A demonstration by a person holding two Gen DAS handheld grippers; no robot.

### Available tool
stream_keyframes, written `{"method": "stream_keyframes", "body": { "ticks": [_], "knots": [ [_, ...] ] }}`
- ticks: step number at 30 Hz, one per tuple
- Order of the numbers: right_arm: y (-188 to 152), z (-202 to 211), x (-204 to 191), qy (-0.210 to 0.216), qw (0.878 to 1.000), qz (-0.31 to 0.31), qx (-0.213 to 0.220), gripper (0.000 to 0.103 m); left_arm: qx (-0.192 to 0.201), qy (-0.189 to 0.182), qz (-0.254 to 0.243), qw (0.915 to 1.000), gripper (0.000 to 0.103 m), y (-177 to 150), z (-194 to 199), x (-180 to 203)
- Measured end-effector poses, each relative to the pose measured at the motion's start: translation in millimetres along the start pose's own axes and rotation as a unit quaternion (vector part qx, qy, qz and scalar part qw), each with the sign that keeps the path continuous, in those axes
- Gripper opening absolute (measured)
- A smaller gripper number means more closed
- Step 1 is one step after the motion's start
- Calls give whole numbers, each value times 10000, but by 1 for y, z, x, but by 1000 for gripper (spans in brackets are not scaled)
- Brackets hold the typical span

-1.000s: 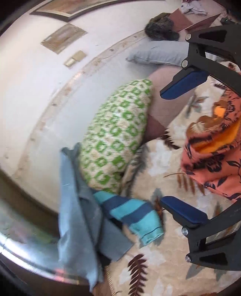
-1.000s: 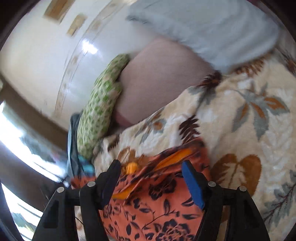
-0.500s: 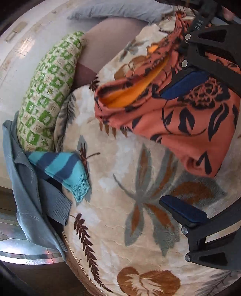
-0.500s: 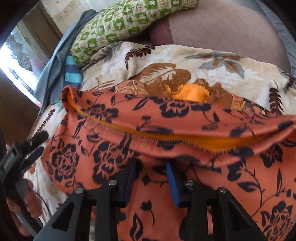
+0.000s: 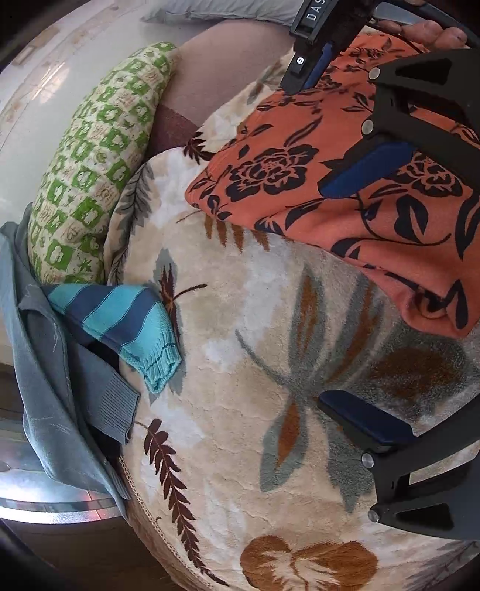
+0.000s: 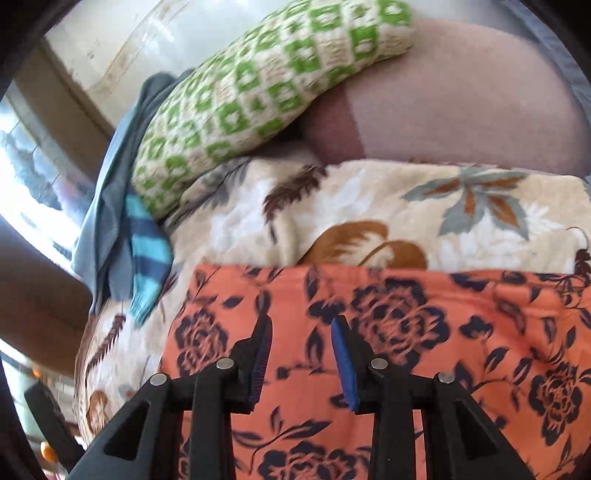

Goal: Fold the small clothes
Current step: 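Lay the held hem over the collar and press it flat with both grippers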

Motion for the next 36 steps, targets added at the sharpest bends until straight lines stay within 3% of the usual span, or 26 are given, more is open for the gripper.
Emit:
{"method": "stream_keyframes", "body": {
  "ticks": [3, 6, 9, 12, 14, 16, 17, 18, 19, 20, 21, 25, 31, 36],
  "knots": [
    [-26, -45, -7, -427, 9969, -31, -660, 37, -124, 641, -646, 9958, 103, -9, -15, 5],
    [-36, -34, -8, -491, 9977, 46, -467, 37, -54, 579, -627, 9963, 103, -9, -11, 3],
    [-52, 11, 8, -263, 9993, -74, -239, 37, 184, 474, -485, 9975, 103, -5, 3, 2],
    [-68, 67, 68, -870, 9952, -351, 267, 37, 372, 141, -694, 9968, 103, -8, 15, 22],
    [-83, 94, 119, -1233, 9889, -705, 432, 37, 354, 20, -1083, 9935, 103, -17, 13, 44],
    [-104, 101, 172, -1343, 9822, -1289, 230, 40, 266, 153, -1498, 9882, 103, -29, 6, 63],
    [-123, 98, 199, -1400, 9767, -1627, -42, 52, 146, 258, -1708, 9849, 103, -37, 0, 71],
    [-143, 92, 220, -1322, 9722, -1910, -293, 53, -49, 440, -1949, 9798, 103, -45, -10, 77],
    [-154, 92, 226, -948, 9763, -1940, -174, 49, -195, 722, -2176, 9732, 103, -52, -20, 79],
    [-161, 102, 224, -702, 9809, -1806, 170, 48, -64, 818, -2290, 9700, 103, -53, -21, 80],
    [-171, 108, 222, -654, 9823, -1743, 224, 48, 62, 775, -2282, 9705, 103, -52, -18, 79],
    [-201, 114, 211, -935, 9849, -1430, 270, 48, -176, 420, -1986, 9790, 103, -51, -23, 70],
    [-210, 117, 209, -992, 9792, -1759, 211, 49, -55, 349, -1968, 9798, 103, -53, -23, 69],
    [-232, 112, 206, -1097, 9762, -1866, -147, 53, -246, 257, -2013, 9789, 103, -55, -22, 68]
  ]
}}
Point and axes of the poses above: each gripper's, at about its wrist camera, not at the fingertips, and z roughly against the way its jaws point, x to its right, y to its top, the point moved 9 cm from there along -z, roughly the way its jaws point, and after that the axes turned 11 degrees about -x, right-handed, at the moved point
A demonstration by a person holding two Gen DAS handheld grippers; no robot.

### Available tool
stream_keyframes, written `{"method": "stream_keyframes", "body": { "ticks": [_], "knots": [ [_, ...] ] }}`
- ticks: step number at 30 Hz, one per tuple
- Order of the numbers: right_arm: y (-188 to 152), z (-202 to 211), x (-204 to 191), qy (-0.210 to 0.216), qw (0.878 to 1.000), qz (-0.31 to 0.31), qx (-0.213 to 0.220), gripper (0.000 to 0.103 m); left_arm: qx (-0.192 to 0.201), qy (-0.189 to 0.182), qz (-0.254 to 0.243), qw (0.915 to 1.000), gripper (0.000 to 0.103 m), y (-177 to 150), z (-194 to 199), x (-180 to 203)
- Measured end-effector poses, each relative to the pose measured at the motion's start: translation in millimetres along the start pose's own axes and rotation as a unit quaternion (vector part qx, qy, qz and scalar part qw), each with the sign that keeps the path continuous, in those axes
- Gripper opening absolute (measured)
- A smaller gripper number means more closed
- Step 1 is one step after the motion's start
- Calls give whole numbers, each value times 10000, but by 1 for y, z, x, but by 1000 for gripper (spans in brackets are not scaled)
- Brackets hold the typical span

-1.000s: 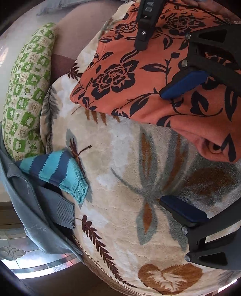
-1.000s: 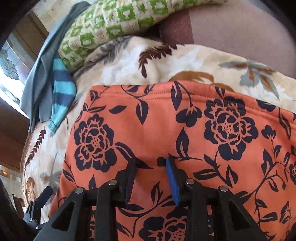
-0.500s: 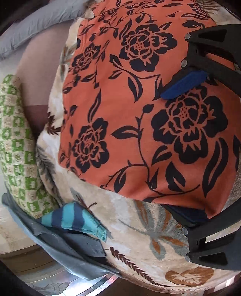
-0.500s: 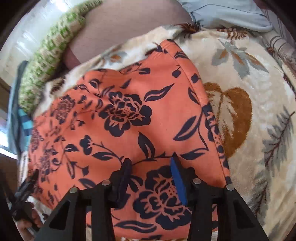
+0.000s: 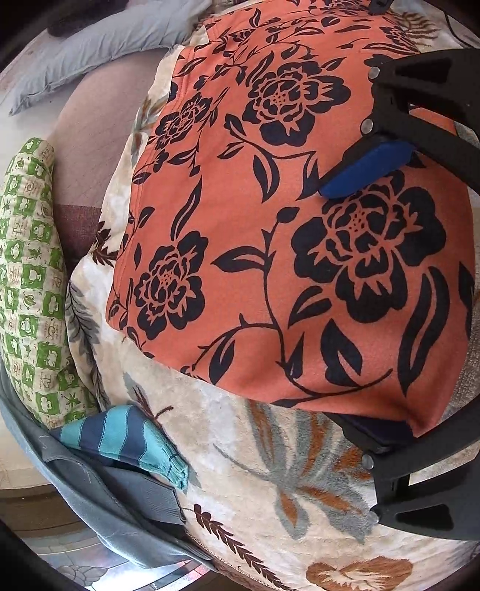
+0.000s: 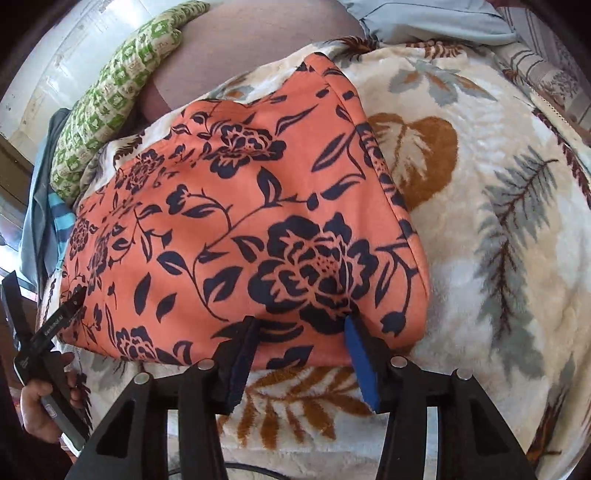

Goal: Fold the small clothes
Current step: 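Lay the held hem over the collar and press it flat with both grippers, then open both grippers and withdraw them from the folded blouse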

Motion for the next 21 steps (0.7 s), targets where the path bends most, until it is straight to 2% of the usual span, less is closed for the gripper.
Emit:
{"method": "stream_keyframes", "body": {
  "ticks": [2, 3, 7, 10, 14, 16, 17, 19, 21],
  "knots": [
    [4, 9, -3, -145, 9998, -49, -110, 52, -43, 8, -18, 10000, 103, 0, 5, -2],
    [10, 17, -5, -134, 9998, -107, -32, 52, 19, 48, 19, 10000, 103, 2, 10, -3],
    [55, 59, -33, -189, 9973, 107, 699, 52, 890, 263, 160, 9956, 103, 16, 49, -13],
    [91, 60, -47, -278, 9971, 49, 701, 53, 1139, 481, 172, 9922, 103, 23, 61, -16],
    [127, 16, -41, -581, 9976, -262, 285, 53, 811, 633, 47, 9947, 103, 24, 42, -13],
    [130, -21, -25, -728, 9955, -588, -139, 53, 386, 850, -101, 9956, 103, 20, 19, -11],
    [128, -38, -20, -651, 9952, -686, -256, 55, 149, 934, -126, 9954, 103, 18, 6, -12],
    [130, -35, -27, -664, 9964, -502, 127, 61, 182, 773, 48, 9968, 103, 20, 1, -14],
    [123, -27, -37, -764, 9967, -213, 171, 63, 152, 771, 152, 9968, 103, 22, 5, -15]
  ]
}}
Point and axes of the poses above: each gripper's, at about its wrist camera, not at the fingertips, and z roughly against the way its jaws point, x to its right, y to its top, the point moved 9 cm from there along -z, roughly the way its jaws point, and after that the axes turned 11 degrees about -x, right-handed, at the moved point
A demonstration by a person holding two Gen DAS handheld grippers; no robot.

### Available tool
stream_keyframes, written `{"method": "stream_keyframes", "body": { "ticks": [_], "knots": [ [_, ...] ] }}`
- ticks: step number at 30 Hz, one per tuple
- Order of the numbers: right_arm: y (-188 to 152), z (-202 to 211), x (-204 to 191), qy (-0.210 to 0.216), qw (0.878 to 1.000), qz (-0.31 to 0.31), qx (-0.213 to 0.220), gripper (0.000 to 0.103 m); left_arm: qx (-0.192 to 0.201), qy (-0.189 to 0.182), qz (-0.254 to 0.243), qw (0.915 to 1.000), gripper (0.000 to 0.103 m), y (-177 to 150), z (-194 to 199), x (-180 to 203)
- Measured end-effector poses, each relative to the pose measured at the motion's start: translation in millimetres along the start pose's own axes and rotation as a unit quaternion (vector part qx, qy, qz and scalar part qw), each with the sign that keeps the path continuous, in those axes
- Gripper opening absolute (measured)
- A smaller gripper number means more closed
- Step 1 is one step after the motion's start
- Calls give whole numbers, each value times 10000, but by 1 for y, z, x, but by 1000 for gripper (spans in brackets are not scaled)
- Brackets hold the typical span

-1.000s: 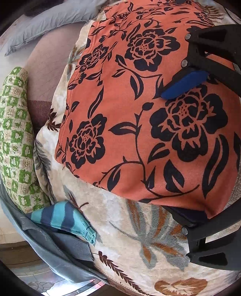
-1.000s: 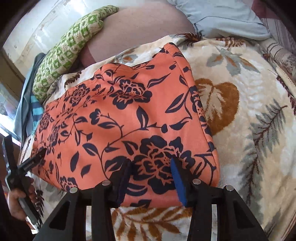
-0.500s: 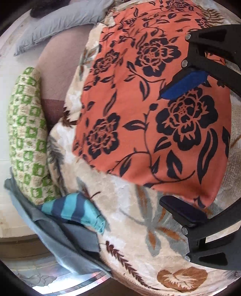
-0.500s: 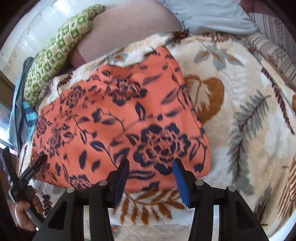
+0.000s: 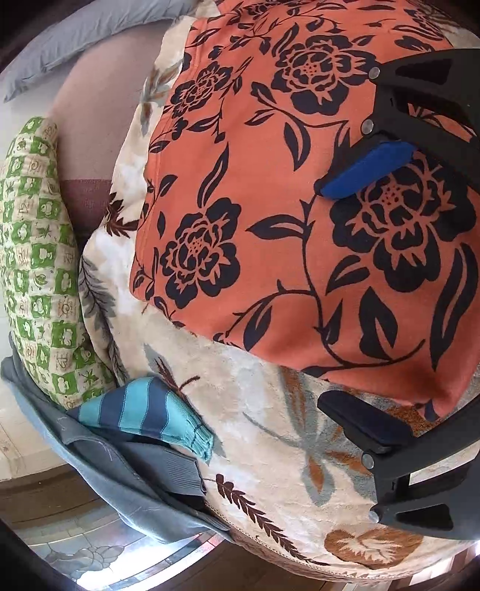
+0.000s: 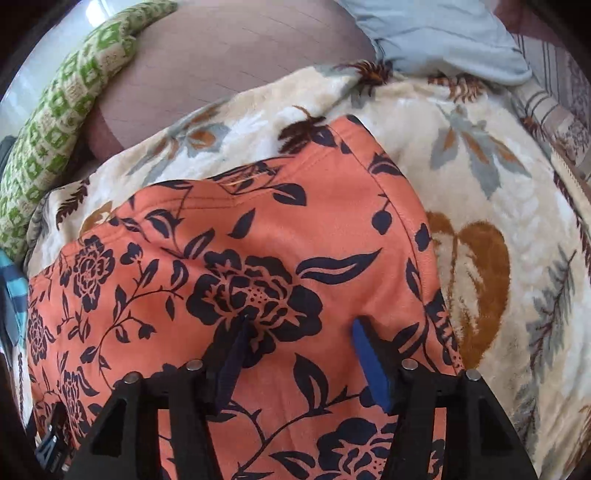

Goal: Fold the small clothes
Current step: 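Open both grippers and withdraw them from the folded blouse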

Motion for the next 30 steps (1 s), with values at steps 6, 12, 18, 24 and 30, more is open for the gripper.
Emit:
{"method": "stream_keyframes", "body": {
  "ticks": [6, 12, 18, 24, 30],
  "knots": [
    [-46, 62, 40, 330, 9984, 126, 434, 63, 841, 103, -254, 9961, 103, -7, 48, 5],
    [-78, 95, 184, -171, 9987, -409, -238, 63, 1062, -42, -219, 9941, 103, -46, 82, 6],
    [-140, 128, 389, -805, 9579, -2743, -269, 63, 951, 93, 106, 9954, 103, -94, 95, -11],
    [-167, 142, 346, 207, 9821, -1848, -301, 63, 679, 113, 66, 9976, 103, -124, 112, -9],
    [-172, 198, 184, 1442, 9883, 77, 487, 63, 1005, -11, -384, 9942, 103, -145, 178, 13]
  ]
}}
Point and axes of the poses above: each gripper's, at about its wrist camera, not at the fingertips, and z roughly against the way its jaws point, x to its right, y to its top, the point moved 9 cm from there along -z, roughly the way its jaws point, and after that the axes turned 11 degrees about -x, right-handed, at the moved point
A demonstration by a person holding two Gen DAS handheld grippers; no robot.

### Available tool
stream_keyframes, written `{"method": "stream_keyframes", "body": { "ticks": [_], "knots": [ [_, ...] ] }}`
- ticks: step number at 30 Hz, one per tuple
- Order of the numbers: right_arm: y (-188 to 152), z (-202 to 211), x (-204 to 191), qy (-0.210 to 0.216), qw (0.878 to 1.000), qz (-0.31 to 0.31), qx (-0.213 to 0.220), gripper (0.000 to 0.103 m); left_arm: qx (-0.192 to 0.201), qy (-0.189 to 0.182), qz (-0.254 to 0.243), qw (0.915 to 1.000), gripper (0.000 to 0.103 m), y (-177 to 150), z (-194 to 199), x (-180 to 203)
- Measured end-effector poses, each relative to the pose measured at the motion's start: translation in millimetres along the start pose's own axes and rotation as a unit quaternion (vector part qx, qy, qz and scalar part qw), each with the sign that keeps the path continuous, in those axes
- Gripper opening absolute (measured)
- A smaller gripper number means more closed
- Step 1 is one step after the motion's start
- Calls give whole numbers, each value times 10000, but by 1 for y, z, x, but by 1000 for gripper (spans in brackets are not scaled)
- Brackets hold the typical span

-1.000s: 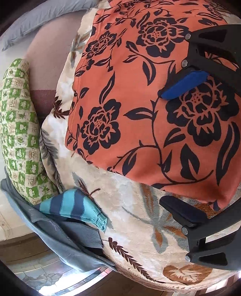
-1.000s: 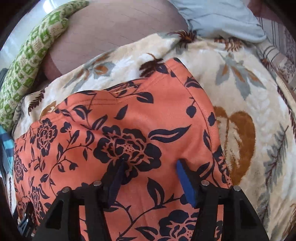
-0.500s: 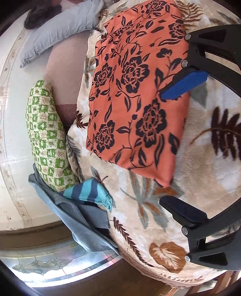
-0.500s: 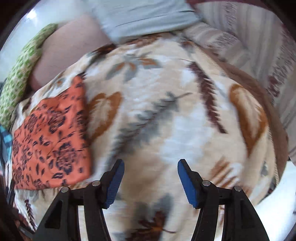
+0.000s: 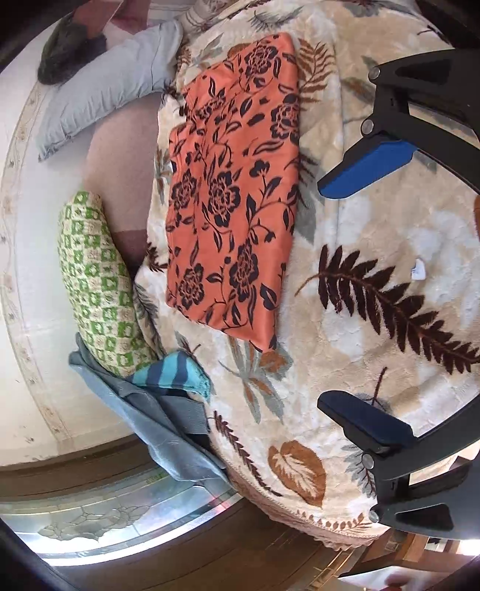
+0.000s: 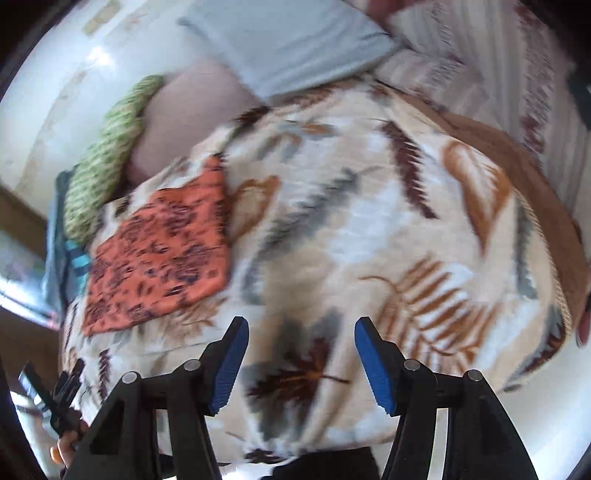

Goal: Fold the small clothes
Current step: 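Open both grippers and withdraw them from the folded blouse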

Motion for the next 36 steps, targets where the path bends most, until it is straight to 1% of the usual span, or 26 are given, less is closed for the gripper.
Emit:
{"method": "stream_keyframes", "body": {
  "ticks": [2, 6, 8, 11, 15, 21, 24, 30, 36],
  "knots": [
    [-6, 4, -55, 340, 9977, 543, 211, 63, 248, -39, -127, 9996, 103, 1, 27, 4],
    [-29, 6, -142, 590, 9842, 1435, 852, 63, 709, -142, -159, 9973, 103, 6, 74, 5],
    [-43, 3, -170, 631, 9771, 1709, 1102, 63, 898, -95, -125, 9958, 103, 9, 91, 3],
    [-60, -7, -196, 663, 9704, 1948, 1268, 64, 1048, 14, -72, 9945, 103, 11, 108, -1],
    [-75, -10, -209, 787, 9672, 1997, 1359, 64, 1098, 118, -25, 9939, 103, 10, 115, -1],
    [-78, 2, -214, 896, 9635, 1989, 1550, 64, 1136, 32, -3, 9935, 103, 8, 118, 4],
    [-78, 6, -218, 876, 9621, 2021, 1605, 64, 1163, 20, 20, 9932, 103, 8, 119, 5],
    [-81, -1, -223, 829, 9613, 2067, 1623, 64, 1082, -21, 101, 9941, 103, 6, 112, 1],
    [-83, -17, -228, 729, 9629, 2123, 1495, 64, 873, -1, 180, 9960, 103, 1, 92, -5]
  ]
}}
Point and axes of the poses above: each gripper's, at about its wrist camera, not at the fingertips, and z roughly against the way its jaws point, x to its right, y to its top, the point moved 9 cm from there along -z, roughly the way its jaws point, and after that the axes turned 11 degrees about -x, right-handed, at the moved point
